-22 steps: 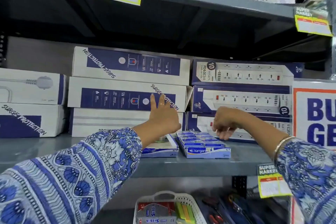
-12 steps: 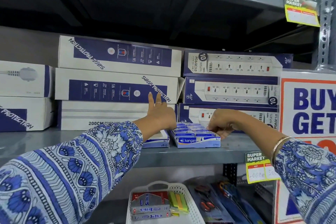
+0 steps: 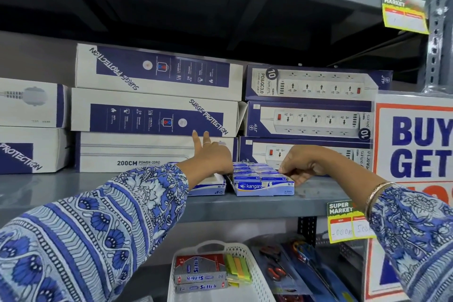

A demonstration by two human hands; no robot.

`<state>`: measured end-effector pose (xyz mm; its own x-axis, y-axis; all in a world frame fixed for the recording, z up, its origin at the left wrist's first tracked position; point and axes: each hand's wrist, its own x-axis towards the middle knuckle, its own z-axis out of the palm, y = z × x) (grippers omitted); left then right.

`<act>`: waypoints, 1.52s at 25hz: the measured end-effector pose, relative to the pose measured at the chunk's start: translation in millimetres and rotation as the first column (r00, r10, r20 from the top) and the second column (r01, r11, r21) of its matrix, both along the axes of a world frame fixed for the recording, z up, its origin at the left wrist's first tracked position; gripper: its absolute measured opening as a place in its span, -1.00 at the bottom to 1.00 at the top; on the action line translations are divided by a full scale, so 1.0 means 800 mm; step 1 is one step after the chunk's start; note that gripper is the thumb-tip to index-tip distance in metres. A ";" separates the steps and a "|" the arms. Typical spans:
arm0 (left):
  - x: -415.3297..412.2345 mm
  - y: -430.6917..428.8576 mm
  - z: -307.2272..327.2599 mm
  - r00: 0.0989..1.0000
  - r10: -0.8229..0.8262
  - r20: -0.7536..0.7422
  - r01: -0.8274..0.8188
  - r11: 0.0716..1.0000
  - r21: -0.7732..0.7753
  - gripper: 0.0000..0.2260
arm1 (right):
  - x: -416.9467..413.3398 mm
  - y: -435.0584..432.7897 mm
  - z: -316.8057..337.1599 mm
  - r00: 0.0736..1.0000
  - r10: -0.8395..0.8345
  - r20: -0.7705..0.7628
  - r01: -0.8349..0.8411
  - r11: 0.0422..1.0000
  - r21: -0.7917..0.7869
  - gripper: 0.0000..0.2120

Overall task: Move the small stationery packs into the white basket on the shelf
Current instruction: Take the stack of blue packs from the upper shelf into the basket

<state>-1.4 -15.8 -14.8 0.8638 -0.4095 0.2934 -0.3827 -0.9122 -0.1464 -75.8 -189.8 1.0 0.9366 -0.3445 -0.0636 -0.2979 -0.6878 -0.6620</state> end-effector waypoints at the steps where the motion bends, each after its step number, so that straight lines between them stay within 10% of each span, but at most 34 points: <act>1: 0.000 0.000 0.000 1.000 -0.001 -0.003 0.001 1.000 -0.010 -0.71 | 0.000 0.001 0.001 1.000 -0.005 -0.001 0.005 1.000 -0.002 -0.86; 11: 0.006 -0.006 -0.007 1.000 0.000 0.015 0.001 0.994 -0.112 -0.54 | 0.001 0.016 -0.001 0.995 -0.084 0.054 0.091 0.987 -0.134 -0.76; 38: -0.201 0.090 -0.066 0.942 -0.291 0.166 0.335 0.839 -0.429 -0.85 | -0.222 0.063 -0.072 0.969 0.044 0.245 -0.024 0.996 -0.082 -0.82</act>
<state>-162.0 56.5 -67.3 0.6726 -0.4602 0.5795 -0.6639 -0.7212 0.1979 -253.1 -139.6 -57.0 0.9312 -0.3071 0.1961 -0.1082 -0.7469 -0.6561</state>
